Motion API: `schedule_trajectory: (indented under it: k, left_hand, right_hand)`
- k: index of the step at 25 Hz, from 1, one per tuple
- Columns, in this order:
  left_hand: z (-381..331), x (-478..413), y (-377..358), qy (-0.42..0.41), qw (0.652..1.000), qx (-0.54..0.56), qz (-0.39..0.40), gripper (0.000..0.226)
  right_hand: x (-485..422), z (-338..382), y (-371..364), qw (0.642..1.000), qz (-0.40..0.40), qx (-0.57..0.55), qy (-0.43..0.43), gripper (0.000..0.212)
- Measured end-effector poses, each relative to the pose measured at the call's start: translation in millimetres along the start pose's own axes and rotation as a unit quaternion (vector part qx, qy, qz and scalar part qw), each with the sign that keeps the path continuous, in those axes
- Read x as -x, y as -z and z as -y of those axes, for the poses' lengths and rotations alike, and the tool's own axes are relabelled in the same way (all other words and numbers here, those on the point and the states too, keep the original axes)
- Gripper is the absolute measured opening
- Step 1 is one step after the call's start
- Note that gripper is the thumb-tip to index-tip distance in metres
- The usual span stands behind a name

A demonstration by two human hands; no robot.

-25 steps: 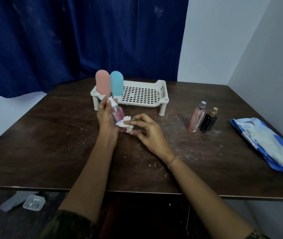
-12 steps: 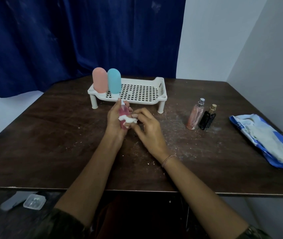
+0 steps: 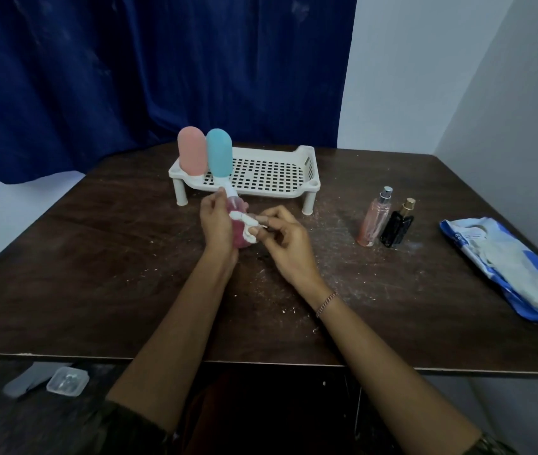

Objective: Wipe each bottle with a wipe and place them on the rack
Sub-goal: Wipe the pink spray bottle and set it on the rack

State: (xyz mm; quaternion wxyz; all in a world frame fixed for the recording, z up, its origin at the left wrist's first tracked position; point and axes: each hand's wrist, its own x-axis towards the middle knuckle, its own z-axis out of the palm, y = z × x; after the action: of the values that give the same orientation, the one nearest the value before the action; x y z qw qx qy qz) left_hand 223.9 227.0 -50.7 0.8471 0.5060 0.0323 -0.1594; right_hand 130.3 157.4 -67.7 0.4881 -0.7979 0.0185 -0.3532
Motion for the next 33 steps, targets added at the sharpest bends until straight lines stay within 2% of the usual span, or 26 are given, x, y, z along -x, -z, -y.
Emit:
schedule_trajectory:
  k: [3, 6, 11, 16, 21, 27, 33]
  left_hand:
    - [5, 5, -3, -0.054, 0.994, -0.085, 0.029, 0.013]
    - [11, 8, -5, -0.062, 0.985, -0.135, 0.084, 0.015]
    - [9, 14, -9, -0.040, 0.979, -0.141, 0.141, 0.015]
    - [10, 12, -10, -0.009, 0.965, -0.148, 0.217, 0.024]
    - [6, 15, -8, 0.000, 0.967, -0.146, 0.211, 0.030]
    - [5, 12, -8, 0.012, 0.976, -0.036, 0.213, 0.034]
    - [-8, 10, -6, 0.032, 0.979, 0.113, 0.168, 0.020]
  right_hand:
    - [-1, 2, 1, 0.999, -0.046, -0.004, -0.009, 0.027]
    - [-4, 1, 5, 0.993, -0.105, 0.060, -0.009, 0.026]
    - [-6, -2, 9, 0.985, -0.113, 0.129, -0.016, 0.021]
    - [-10, -4, 17, 0.980, -0.139, 0.034, -0.139, 0.025]
    - [-10, -5, 18, 0.974, -0.135, -0.035, -0.181, 0.028]
    - [-9, -4, 17, 0.980, -0.118, -0.046, -0.155, 0.028]
    - [-3, -6, 7, 0.992, -0.048, -0.039, -0.113, 0.022]
